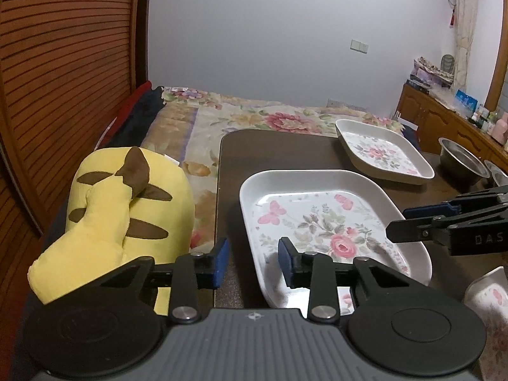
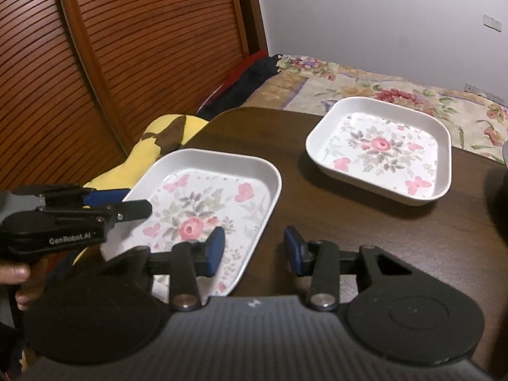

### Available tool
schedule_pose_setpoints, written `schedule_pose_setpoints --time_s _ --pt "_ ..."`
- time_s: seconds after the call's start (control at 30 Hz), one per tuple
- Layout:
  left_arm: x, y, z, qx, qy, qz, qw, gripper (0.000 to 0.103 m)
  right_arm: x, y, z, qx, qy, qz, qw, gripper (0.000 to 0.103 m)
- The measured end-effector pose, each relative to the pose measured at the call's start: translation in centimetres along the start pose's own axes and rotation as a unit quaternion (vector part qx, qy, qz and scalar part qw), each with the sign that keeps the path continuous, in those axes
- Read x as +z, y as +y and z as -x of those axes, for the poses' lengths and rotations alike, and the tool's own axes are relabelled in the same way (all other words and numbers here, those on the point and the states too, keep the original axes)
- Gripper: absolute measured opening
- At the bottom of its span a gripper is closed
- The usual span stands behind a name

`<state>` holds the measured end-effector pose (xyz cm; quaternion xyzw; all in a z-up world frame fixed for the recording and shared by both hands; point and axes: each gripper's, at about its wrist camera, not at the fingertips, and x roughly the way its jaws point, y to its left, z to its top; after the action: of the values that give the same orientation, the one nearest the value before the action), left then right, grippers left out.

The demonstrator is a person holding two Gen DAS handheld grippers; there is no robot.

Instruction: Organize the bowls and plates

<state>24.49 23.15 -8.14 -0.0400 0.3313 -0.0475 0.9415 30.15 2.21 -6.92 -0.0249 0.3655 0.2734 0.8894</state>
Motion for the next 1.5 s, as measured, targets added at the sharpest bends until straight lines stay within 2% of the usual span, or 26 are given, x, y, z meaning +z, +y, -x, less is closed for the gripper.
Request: schedule_pose_setpoints --time_s 0.5,0.57,0.7,0.77,1.1,1.5 --pt "-0.3 -0.3 0.2 -0.006 0.002 0.013 0.9999 0.014 -0.3 -0.2 -0.6 0.004 0.009 -0.003 1.0 0.026" --pt "-0.4 -0.3 0.3 -0.006 0.002 0.013 0.9999 0.012 -0.4 -0.1 -0.6 0.009 0.011 -0.005 1.0 0.019" --pt "-0.5 -0.3 0.4 -0.002 0.002 0.017 0.9998 0.012 -0.5 0.1 -0.6 0.007 0.008 0.0 1.0 0.018" --pt "-0.5 -0.5 0.6 0.003 0.003 0.016 0.9999 0.011 -0.5 0.1 -0.6 0.004 0.009 -0.003 1.0 0.013" --pt "-0.5 -1.4 1.7 0.017 -0.001 0.005 0.9998 0.011 -0.5 -0.1 0.2 0.008 0.001 -0.011 1.0 0.012" --pt "1.1 -3.7 5.3 0.011 -0.033 -0.006 0.9994 0.011 0.3 -0.4 4.3 0.005 -0.03 -0.014 0.999 0.012"
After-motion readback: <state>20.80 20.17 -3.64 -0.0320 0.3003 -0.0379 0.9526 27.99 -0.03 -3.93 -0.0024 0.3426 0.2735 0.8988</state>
